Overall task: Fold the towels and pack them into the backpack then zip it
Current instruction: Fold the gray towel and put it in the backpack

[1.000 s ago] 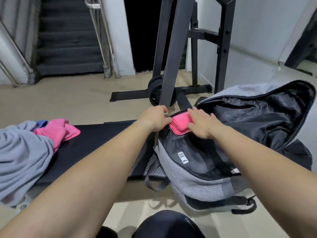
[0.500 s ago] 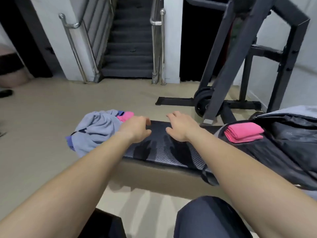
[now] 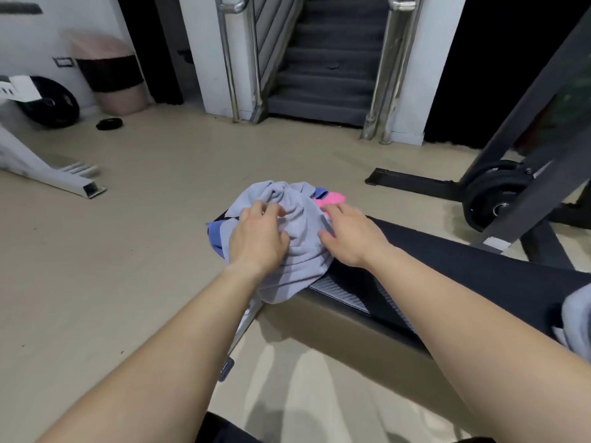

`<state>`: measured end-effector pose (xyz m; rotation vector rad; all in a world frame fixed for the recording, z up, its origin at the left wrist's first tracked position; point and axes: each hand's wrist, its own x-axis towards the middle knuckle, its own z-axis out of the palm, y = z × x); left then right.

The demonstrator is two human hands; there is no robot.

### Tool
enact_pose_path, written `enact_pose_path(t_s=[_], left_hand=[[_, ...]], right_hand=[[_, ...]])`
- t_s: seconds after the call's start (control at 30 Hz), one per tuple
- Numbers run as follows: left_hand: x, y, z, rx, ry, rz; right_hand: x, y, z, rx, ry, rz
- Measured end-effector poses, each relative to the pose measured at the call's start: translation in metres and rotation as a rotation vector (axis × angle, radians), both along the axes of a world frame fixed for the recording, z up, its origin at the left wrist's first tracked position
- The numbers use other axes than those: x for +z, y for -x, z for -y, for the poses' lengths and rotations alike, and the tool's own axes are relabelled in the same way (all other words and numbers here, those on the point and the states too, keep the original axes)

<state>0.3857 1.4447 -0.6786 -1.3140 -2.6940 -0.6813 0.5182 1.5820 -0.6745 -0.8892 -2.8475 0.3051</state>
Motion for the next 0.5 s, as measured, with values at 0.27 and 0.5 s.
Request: enact_pose_path(t_s=[0.27, 0.5], left_hand=[[-0.006, 0.011, 0.000, -0.043, 0.028, -0.025], [0.009, 0.001, 0.004, -0.051, 0.016, 0.040]], right_hand=[[-0.005, 0.046, -0.004, -0.046, -0.033, -0.155], [0.049, 0.036, -0.006, -0.014, 0.039, -0.409]])
